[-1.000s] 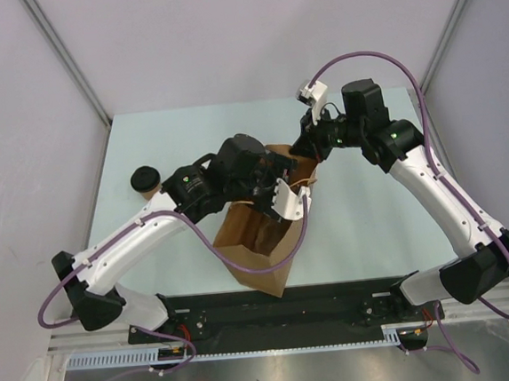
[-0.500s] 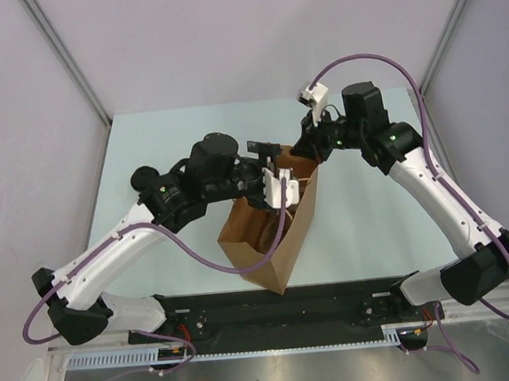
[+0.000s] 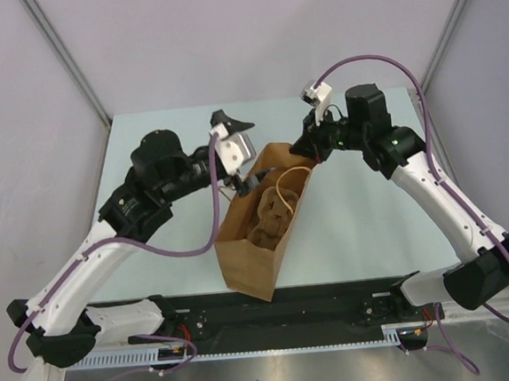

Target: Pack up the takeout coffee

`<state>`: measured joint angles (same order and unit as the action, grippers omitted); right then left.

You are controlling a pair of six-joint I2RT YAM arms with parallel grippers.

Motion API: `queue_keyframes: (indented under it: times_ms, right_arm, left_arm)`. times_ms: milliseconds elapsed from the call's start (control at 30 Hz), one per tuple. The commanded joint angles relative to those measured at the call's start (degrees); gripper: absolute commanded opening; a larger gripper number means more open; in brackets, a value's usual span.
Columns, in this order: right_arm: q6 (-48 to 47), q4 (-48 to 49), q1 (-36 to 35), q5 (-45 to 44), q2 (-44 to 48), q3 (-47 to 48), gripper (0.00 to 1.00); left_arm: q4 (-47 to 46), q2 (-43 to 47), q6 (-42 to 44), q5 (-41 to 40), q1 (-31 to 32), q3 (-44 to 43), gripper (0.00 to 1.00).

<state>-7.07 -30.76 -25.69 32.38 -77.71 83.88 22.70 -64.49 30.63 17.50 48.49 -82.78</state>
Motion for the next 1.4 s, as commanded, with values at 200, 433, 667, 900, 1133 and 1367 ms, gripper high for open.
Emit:
queue_keyframes:
  times_ms: [200, 433, 667, 900, 1133, 1367]
  right_arm:
    - [2.4, 8.4, 0.0, 0.5, 5.5, -2.2, 0.0]
    - [3.4, 5.3, -2.8, -5.4, 4.4, -3.0, 0.0]
    - [5.8, 5.5, -3.4, -6.3, 4.0, -3.4, 0.0]
    - [6.5, 5.4, -3.8, -6.5, 4.1, -4.1, 0.0]
    - [5.3, 8.1, -3.6, -4.5, 7.1, -4.2, 0.0]
    - [4.3, 4.4, -3.7, -0.3, 10.3, -4.4, 0.0]
  left_arm:
    - [-3.3, -0.6, -21.8, 5.1, -7.3, -3.6, 0.97]
    - [-2.2, -1.8, -26.6, 6.2, -7.4, 1.7, 0.97]
    - [-12.4, -0.5, -39.6, -4.7, -7.4, 9.7, 0.98]
    - [-24.5, 0.9, -48.0, -15.2, -7.4, 13.3, 1.0]
    - [-23.1, 1.0, -44.6, -19.2, -7.7, 4.0, 0.99]
    - [-15.8, 2.6, -39.3, -21.2, -11.6, 3.2, 1.0]
